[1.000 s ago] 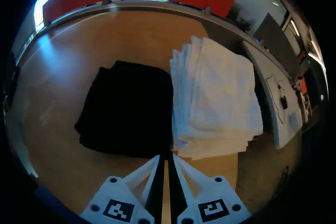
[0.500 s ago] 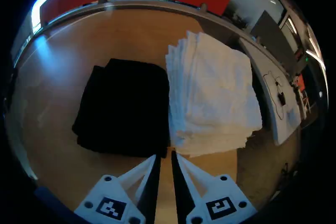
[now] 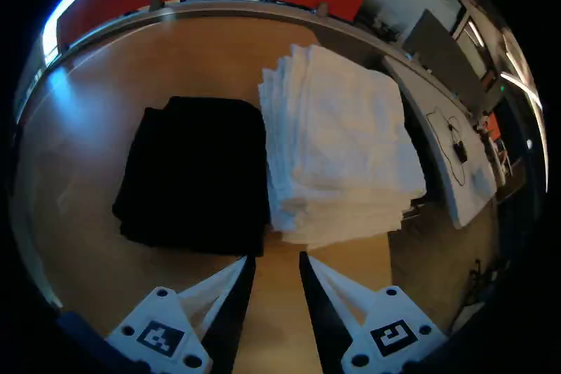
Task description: Fold towel
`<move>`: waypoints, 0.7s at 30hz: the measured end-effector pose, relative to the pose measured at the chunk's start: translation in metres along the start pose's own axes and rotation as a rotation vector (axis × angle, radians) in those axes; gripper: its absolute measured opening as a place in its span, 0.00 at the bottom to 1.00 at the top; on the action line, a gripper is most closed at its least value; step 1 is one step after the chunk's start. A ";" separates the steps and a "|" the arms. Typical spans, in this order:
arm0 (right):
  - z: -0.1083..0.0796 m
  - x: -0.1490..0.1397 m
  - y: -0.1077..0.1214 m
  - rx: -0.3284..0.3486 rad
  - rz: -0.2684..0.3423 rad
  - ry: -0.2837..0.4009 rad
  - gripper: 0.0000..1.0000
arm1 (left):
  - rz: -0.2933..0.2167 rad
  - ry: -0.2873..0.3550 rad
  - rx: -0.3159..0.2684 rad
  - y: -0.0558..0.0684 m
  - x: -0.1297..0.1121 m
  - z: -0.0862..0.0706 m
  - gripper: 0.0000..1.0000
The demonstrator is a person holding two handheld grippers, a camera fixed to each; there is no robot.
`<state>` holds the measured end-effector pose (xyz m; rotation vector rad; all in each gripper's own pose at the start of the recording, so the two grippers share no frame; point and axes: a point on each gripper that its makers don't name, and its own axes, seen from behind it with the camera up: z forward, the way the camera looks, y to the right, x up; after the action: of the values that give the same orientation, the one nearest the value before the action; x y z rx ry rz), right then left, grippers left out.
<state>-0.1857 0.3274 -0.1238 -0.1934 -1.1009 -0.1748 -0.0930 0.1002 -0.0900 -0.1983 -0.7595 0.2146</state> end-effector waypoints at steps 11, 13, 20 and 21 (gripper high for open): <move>-0.010 -0.002 0.000 -0.005 0.020 0.018 0.64 | -0.001 0.006 -0.004 -0.001 -0.002 -0.001 0.98; -0.012 -0.001 0.000 -0.008 0.021 0.024 0.70 | -0.002 0.009 -0.004 -0.001 -0.001 -0.001 0.98; -0.019 0.003 -0.003 -0.011 0.025 0.051 0.92 | -0.005 0.019 -0.006 -0.003 -0.001 -0.003 0.97; -0.020 0.004 -0.004 -0.011 0.025 0.055 0.93 | -0.006 0.020 -0.006 -0.003 -0.001 -0.003 0.97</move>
<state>-0.1679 0.3187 -0.1289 -0.2113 -1.0427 -0.1627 -0.0914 0.0966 -0.0918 -0.2034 -0.7404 0.2046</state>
